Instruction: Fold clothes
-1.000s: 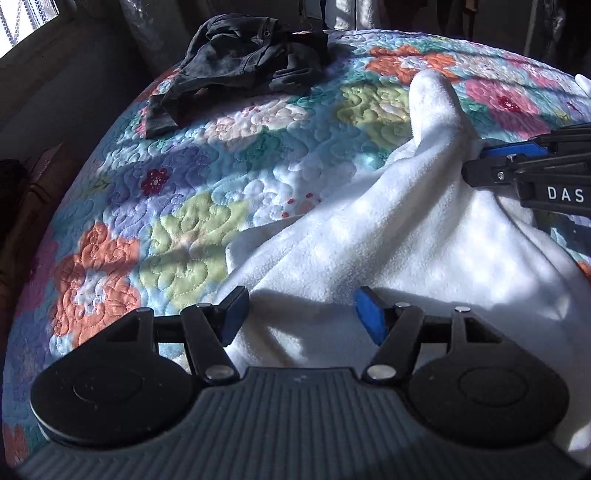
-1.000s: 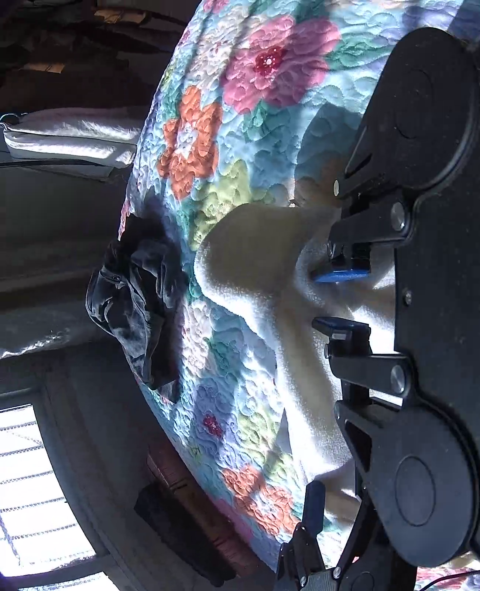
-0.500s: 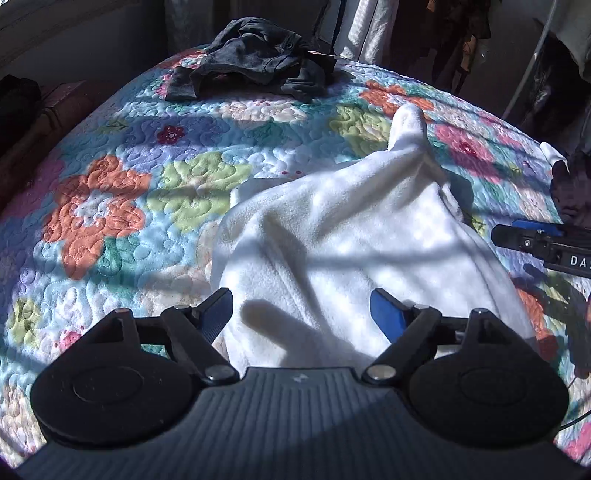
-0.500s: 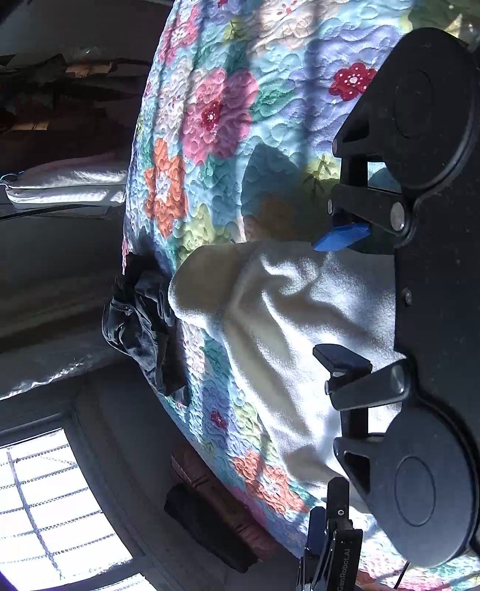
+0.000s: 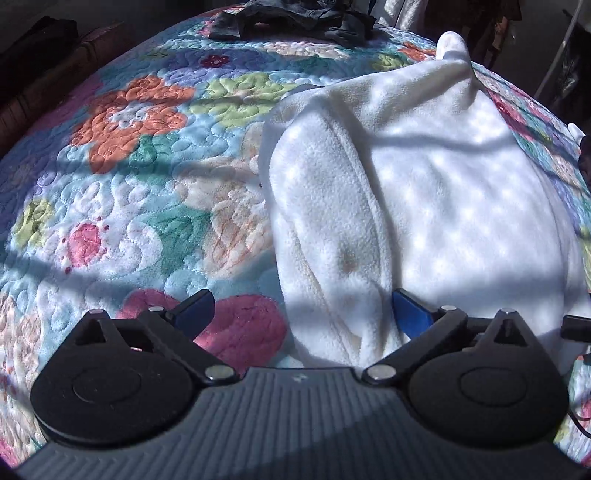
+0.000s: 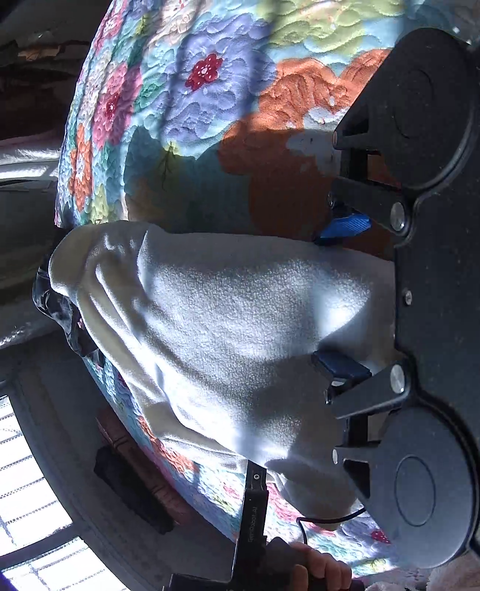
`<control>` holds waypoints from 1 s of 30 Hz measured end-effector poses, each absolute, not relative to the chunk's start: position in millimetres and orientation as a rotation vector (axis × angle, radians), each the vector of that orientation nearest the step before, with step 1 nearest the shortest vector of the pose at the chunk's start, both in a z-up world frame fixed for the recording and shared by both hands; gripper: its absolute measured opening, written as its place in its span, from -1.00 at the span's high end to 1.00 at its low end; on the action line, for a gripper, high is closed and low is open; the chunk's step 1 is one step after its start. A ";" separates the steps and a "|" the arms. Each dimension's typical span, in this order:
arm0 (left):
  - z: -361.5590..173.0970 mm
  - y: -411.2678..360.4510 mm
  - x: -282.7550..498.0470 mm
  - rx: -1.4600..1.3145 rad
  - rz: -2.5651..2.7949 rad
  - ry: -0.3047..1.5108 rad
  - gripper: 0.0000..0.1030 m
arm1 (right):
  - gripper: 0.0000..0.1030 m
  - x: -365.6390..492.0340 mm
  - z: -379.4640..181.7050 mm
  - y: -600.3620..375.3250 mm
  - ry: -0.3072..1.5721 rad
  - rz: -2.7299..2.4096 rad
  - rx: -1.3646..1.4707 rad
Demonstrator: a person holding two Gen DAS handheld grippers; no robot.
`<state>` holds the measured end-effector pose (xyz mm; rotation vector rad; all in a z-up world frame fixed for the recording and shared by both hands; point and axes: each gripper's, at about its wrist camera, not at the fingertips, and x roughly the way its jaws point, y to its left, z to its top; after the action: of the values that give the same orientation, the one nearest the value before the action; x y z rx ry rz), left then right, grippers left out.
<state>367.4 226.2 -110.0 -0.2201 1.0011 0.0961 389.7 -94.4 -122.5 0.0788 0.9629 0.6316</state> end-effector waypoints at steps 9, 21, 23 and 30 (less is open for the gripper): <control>-69.5 211.2 309.2 -0.142 0.198 0.982 -0.96 | -0.25 350.9 -123.0 -105.3 1.090 0.572 0.032; 6.2 158.7 201.4 -0.060 0.148 0.999 -1.00 | -0.48 246.8 -0.1 -121.4 0.968 0.642 -0.016; 1.3 148.3 191.5 -0.073 0.133 1.011 -1.00 | -0.58 231.4 6.5 -117.3 0.936 0.633 -0.042; -1.4 112.0 159.1 -0.077 0.125 1.021 -1.00 | -0.59 204.6 7.0 -106.5 0.962 0.606 -0.084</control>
<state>159.1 112.0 -1.4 -0.0766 1.0211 0.1247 204.6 -106.5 7.0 -0.0837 0.9622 0.6059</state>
